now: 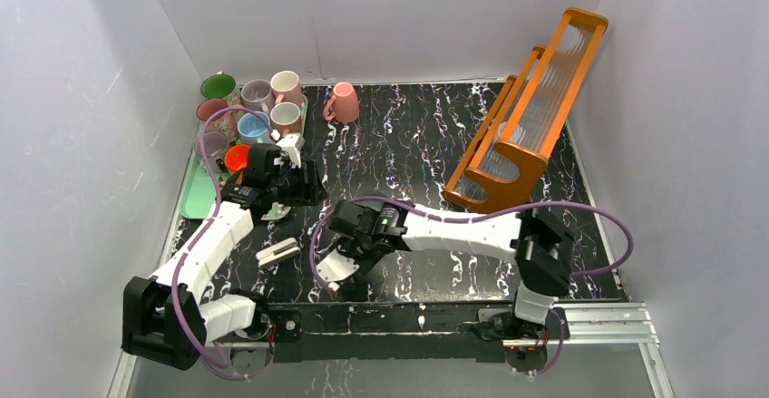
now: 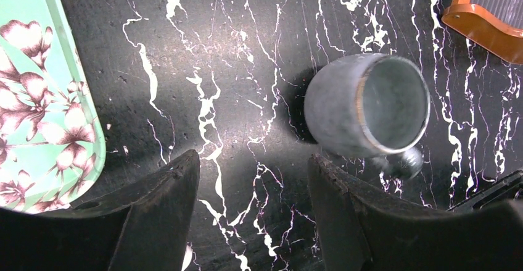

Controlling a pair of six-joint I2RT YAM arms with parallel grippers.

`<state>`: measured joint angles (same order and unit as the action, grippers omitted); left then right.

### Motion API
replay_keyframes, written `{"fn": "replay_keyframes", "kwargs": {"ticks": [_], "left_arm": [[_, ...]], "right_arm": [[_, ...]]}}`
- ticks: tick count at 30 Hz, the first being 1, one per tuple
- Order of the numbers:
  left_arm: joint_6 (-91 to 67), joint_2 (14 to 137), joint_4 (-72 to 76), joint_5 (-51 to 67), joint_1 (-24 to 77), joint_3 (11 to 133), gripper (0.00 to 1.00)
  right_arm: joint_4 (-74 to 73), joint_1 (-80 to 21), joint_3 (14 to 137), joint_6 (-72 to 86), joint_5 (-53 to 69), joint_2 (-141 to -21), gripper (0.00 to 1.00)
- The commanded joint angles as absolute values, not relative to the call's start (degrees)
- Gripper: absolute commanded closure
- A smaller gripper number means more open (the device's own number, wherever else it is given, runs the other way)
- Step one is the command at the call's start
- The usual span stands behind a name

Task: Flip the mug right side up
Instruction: Place the cup at the center of the board.

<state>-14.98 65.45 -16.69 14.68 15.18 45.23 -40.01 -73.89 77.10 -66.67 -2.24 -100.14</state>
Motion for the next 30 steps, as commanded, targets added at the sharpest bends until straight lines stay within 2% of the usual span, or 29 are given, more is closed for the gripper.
{"fn": "replay_keyframes", "kwargs": {"ticks": [1,7,12,16,24,27,30], "left_arm": [[-15.2,63.1,-17.0,16.2,15.3,44.9,0.38],[-19.6,59.7,-17.0,15.2,15.3,43.6,0.38],[-21.9,56.8,-16.2,15.9,15.4,43.0,0.39],[-23.1,55.5,-16.1,15.0,16.1,43.2,0.39],[-26.1,52.3,-16.0,12.1,17.7,41.3,0.39],[-25.7,52.9,-15.1,13.8,17.8,40.2,0.40],[-25.4,55.2,-14.0,16.6,17.8,39.0,0.40]], "right_arm": [[-34.3,-73.9,76.0,-62.3,3.2,-91.5,0.45],[-17.9,-73.8,64.4,-49.6,3.0,-80.1,0.39],[-6.2,-73.8,60.8,-25.9,-11.3,-71.8,0.33],[-6.4,-73.8,60.4,-8.7,-20.4,-68.2,0.34],[-17.1,-73.5,59.4,9.5,-26.3,-67.5,0.36],[-18.7,-71.2,58.4,12.5,-25.1,-68.7,0.35],[-16.6,-66.2,56.1,14.1,-17.7,-70.1,0.35]]}}
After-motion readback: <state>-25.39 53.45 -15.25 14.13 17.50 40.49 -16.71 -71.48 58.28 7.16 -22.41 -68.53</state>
